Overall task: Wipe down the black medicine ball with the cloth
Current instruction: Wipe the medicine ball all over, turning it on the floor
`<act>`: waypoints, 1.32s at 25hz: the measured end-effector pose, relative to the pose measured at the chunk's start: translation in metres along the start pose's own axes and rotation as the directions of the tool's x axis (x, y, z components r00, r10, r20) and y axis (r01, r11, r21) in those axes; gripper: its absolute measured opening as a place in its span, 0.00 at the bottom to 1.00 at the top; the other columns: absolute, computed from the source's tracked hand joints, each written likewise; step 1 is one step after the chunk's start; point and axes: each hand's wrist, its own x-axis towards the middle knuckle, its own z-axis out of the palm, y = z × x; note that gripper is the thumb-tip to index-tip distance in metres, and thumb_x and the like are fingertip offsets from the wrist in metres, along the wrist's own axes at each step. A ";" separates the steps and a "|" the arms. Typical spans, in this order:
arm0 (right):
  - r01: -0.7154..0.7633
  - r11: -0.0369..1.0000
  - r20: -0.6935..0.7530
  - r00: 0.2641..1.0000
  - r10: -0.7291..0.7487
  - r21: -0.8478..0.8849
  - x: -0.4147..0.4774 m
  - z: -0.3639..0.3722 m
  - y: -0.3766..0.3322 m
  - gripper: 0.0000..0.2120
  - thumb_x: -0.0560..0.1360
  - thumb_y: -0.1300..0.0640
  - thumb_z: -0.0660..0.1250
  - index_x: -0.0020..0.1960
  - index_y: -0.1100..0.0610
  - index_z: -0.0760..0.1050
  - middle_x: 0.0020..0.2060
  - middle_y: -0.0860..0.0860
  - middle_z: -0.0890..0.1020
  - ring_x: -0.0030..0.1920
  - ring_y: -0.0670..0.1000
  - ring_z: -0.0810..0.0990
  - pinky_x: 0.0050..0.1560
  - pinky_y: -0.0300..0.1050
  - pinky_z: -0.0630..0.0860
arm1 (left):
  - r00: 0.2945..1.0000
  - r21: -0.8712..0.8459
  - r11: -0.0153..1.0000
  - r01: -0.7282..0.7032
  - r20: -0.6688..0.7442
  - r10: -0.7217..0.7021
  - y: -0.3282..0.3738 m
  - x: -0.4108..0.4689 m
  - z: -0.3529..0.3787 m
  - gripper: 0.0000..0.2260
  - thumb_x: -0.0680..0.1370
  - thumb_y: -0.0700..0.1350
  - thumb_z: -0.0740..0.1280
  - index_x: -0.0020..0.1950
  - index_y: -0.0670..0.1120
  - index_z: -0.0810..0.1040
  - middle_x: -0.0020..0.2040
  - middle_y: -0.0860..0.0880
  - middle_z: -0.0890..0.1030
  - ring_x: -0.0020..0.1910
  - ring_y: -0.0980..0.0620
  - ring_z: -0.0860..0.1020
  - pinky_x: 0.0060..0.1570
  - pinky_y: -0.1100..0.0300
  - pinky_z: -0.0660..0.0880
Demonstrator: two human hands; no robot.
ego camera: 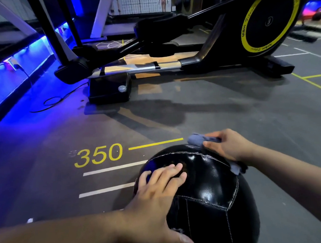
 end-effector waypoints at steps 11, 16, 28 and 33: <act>-0.111 0.945 0.039 0.991 0.129 -0.308 0.014 -0.003 0.017 0.11 0.76 0.50 0.66 0.40 0.55 0.80 0.36 0.54 0.78 0.40 0.53 0.77 0.39 0.41 0.68 | 0.996 0.104 0.993 -0.052 -0.064 0.059 0.013 0.005 0.006 0.56 0.55 0.82 0.59 0.74 0.51 0.60 0.77 0.54 0.61 0.74 0.54 0.61 0.68 0.40 0.65; 0.009 0.992 -0.040 0.999 -0.014 -0.126 -0.015 0.001 0.023 0.09 0.77 0.49 0.64 0.53 0.46 0.81 0.34 0.43 0.80 0.40 0.45 0.79 0.45 0.43 0.76 | 0.995 0.106 0.993 -0.060 -0.074 0.068 0.004 -0.001 0.007 0.56 0.54 0.83 0.59 0.74 0.50 0.61 0.76 0.52 0.60 0.74 0.53 0.60 0.67 0.38 0.66; 0.221 0.970 0.328 0.913 -0.244 0.107 -0.003 0.019 -0.049 0.06 0.73 0.46 0.71 0.47 0.45 0.83 0.53 0.43 0.83 0.60 0.37 0.75 0.62 0.33 0.66 | 0.992 0.113 0.992 -0.056 -0.110 0.068 0.027 0.010 0.012 0.54 0.54 0.82 0.58 0.73 0.52 0.65 0.73 0.53 0.67 0.72 0.54 0.64 0.69 0.42 0.64; -0.050 0.965 0.264 0.964 -0.020 0.258 -0.001 -0.008 -0.007 0.10 0.71 0.42 0.72 0.47 0.47 0.84 0.37 0.41 0.85 0.39 0.40 0.83 0.42 0.34 0.77 | 0.995 0.076 0.994 -0.074 -0.056 0.078 0.021 0.009 0.007 0.54 0.55 0.81 0.60 0.74 0.53 0.61 0.76 0.55 0.61 0.76 0.57 0.57 0.71 0.42 0.62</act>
